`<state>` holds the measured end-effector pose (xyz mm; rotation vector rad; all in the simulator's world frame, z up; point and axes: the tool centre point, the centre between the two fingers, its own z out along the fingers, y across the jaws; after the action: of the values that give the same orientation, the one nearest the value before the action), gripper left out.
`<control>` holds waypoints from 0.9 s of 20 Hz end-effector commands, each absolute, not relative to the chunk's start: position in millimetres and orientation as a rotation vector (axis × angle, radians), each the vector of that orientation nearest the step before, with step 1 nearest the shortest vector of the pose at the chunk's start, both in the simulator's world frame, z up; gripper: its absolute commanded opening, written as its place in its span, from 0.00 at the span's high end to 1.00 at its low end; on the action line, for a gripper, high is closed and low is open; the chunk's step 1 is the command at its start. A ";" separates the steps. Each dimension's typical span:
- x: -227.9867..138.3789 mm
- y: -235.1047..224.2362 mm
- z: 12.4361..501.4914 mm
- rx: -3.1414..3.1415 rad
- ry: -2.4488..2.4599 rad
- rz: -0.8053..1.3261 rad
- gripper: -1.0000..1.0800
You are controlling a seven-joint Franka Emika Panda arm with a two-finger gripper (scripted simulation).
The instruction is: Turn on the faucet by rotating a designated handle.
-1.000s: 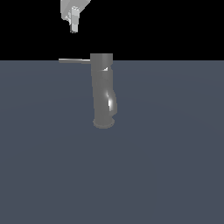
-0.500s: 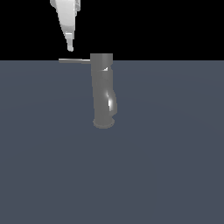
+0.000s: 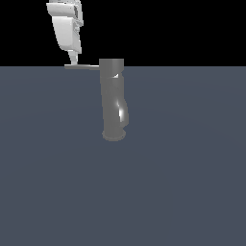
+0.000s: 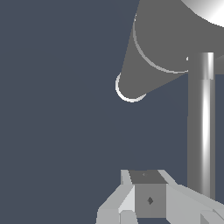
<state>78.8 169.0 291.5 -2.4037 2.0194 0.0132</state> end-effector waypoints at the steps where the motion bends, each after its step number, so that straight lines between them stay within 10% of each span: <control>1: 81.9 171.7 287.6 -2.387 2.041 0.004 1.00; 18: 61.6 168.6 285.0 -2.380 2.051 0.001 1.00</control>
<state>65.4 169.4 285.1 -2.3800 2.0513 0.0008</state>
